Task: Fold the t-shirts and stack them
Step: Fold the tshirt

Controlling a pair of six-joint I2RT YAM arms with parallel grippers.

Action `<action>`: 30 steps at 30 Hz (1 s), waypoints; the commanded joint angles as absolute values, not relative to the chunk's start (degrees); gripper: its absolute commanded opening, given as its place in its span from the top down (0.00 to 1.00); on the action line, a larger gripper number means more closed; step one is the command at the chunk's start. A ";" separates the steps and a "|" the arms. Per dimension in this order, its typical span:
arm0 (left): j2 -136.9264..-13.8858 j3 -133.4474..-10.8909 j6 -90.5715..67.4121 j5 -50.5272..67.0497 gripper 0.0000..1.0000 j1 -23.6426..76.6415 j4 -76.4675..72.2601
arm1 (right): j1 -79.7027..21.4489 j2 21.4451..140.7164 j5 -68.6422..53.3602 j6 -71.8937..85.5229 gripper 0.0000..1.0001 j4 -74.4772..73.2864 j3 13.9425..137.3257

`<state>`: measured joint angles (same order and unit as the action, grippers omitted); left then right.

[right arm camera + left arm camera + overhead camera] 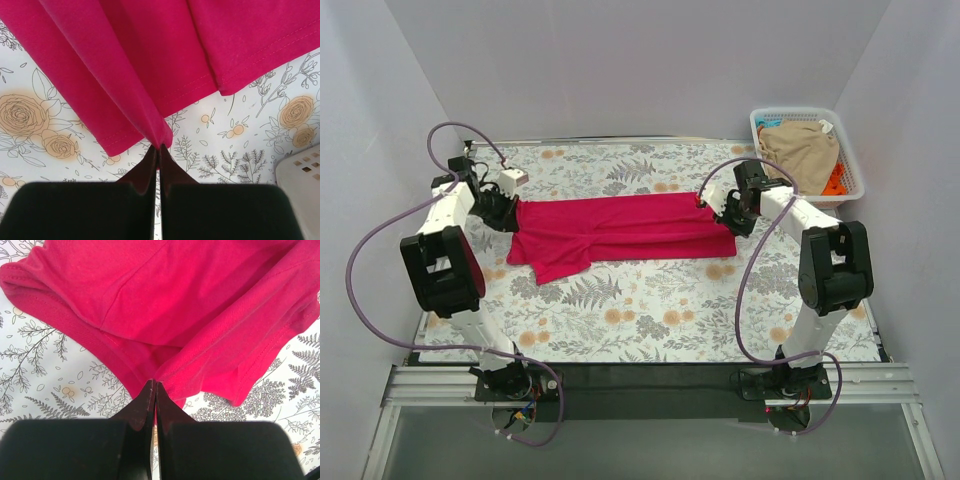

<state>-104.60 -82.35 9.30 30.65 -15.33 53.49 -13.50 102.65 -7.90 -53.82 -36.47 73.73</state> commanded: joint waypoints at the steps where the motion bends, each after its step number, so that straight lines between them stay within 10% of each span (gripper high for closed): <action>1: -104.68 -84.29 7.83 30.24 1.00 -14.77 51.07 | -13.10 103.62 -8.70 -53.00 0.99 -36.74 76.38; 23: -111.88 -88.06 4.57 27.77 1.00 -14.15 45.70 | -13.01 108.63 -7.29 -50.98 0.99 -35.42 79.80; 30: -113.12 -92.37 0.44 28.47 0.76 -13.71 46.84 | -13.01 109.43 -5.63 -48.08 0.63 -35.42 82.88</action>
<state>-114.67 -88.44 2.76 27.83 -14.00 47.55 -13.47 110.37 -6.26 -49.71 -35.88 79.53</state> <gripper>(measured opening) 0.212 0.335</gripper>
